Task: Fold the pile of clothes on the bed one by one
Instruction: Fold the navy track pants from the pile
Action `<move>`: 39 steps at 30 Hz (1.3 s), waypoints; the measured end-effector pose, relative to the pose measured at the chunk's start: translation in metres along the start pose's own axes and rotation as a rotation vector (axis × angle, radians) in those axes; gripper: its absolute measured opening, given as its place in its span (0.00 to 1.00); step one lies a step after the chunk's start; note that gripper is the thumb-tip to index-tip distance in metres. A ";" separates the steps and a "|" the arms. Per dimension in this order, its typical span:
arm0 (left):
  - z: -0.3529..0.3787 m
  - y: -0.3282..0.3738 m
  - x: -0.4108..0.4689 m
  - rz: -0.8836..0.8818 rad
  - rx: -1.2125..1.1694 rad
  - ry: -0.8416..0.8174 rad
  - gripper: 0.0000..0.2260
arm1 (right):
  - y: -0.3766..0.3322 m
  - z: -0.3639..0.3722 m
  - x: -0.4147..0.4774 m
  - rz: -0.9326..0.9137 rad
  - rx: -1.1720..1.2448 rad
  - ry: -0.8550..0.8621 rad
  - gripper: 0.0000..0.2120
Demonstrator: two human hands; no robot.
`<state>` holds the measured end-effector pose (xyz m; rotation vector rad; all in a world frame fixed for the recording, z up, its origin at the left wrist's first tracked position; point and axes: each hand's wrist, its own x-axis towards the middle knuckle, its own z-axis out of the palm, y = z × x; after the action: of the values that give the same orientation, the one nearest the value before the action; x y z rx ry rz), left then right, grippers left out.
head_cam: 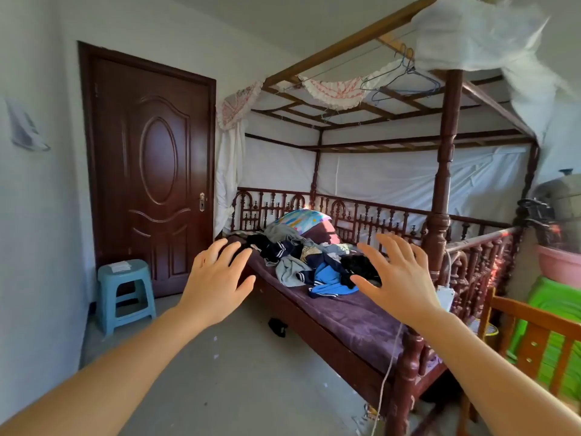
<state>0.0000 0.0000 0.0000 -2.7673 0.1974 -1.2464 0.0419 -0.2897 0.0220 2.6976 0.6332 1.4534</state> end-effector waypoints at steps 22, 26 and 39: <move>0.119 -0.149 0.030 -0.237 -0.056 -0.100 0.23 | -0.082 0.143 0.113 -0.194 0.038 0.103 0.25; 0.145 -0.162 0.049 -0.176 -0.090 -0.070 0.21 | -0.086 0.181 0.128 -0.248 0.023 0.094 0.26; 0.245 -0.253 0.155 -0.274 -0.002 -0.062 0.20 | -0.092 0.334 0.275 -0.259 0.154 0.149 0.23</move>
<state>0.3047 0.2342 -0.0113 -2.9041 -0.1923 -1.2100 0.4129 -0.0487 0.0335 2.5063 1.0997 1.6036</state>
